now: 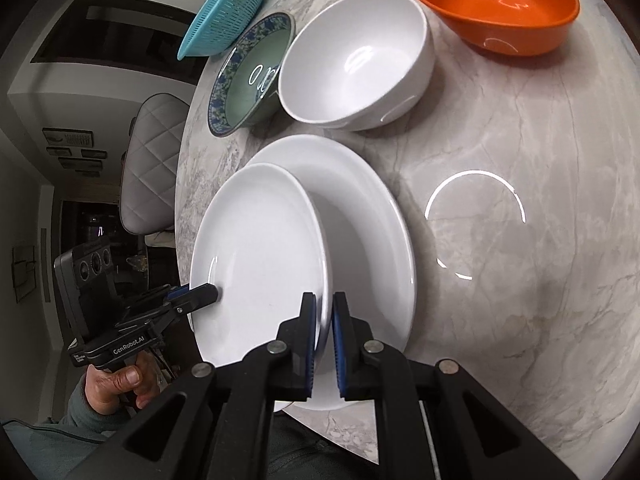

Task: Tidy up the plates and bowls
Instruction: 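Carry the white plate with both grippers and lower it onto the large plate, then open both grippers and withdraw from the stacked plates, then move both grippers to the small white plate beside the rice cooker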

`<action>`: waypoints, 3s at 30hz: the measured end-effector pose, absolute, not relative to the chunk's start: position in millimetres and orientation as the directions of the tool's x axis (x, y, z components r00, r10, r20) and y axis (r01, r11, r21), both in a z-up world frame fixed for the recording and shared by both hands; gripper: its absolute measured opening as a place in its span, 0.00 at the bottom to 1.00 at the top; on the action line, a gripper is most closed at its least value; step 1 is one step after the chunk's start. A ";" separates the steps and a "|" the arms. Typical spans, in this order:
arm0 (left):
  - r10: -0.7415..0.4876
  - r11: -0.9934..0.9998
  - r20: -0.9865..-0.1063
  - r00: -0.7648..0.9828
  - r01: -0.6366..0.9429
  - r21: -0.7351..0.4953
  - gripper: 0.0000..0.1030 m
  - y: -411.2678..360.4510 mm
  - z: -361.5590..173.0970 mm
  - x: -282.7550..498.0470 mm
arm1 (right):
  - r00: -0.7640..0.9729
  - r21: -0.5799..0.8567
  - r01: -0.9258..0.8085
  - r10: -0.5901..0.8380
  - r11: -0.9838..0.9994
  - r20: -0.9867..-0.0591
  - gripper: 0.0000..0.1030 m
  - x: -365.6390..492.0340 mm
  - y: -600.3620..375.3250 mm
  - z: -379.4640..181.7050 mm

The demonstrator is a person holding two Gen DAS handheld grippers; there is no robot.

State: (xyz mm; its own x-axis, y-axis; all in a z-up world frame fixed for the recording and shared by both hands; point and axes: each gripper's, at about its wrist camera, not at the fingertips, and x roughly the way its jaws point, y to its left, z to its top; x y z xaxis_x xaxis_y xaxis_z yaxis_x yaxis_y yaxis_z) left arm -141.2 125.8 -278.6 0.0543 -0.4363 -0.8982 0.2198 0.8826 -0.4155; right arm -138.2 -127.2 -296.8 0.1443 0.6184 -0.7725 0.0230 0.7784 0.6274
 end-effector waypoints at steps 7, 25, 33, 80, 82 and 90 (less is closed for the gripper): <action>-0.417 0.891 -0.908 0.050 0.222 -0.397 0.13 117.7 -293.1 -137.0 | 0.146 0.608 0.024 0.599 0.793 -0.787 0.10 -138.9 -128.0 -303.2; -0.413 0.902 -0.908 0.067 0.163 -0.399 0.15 113.4 -311.1 -139.2 | 0.161 0.545 -0.021 0.541 0.838 -0.826 0.12 -137.6 -115.0 -307.2; -0.468 0.883 -0.866 0.176 0.131 -0.451 0.77 129.9 -279.1 -143.2 | 0.240 0.545 -0.072 0.545 0.835 -0.803 0.58 -141.4 -111.1 -291.4; -0.416 0.495 -0.896 -0.154 0.789 -0.365 0.81 -323.7 -291.4 323.1 | 0.500 0.400 0.756 -0.063 0.518 -0.864 0.70 37.5 -357.2 -233.4; -0.405 0.472 -0.895 -0.187 0.796 -0.380 0.78 -332.4 -299.0 323.3 | 0.499 0.414 0.791 -0.082 0.450 -0.863 0.69 34.9 -360.5 -238.9; -0.348 0.425 -0.914 -0.210 0.833 -0.354 0.73 -359.4 -313.4 320.5 | 0.469 0.398 0.855 -0.169 0.333 -0.867 0.63 38.5 -375.0 -256.4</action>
State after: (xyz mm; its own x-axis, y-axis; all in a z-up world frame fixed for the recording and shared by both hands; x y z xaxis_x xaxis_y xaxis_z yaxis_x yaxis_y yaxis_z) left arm 320.5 -359.4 -313.4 -0.2104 -0.3478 -0.9136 0.8330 0.4254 -0.3538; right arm 38.5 -375.0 -256.4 0.4694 -0.1686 -0.8667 0.8547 0.3332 0.3981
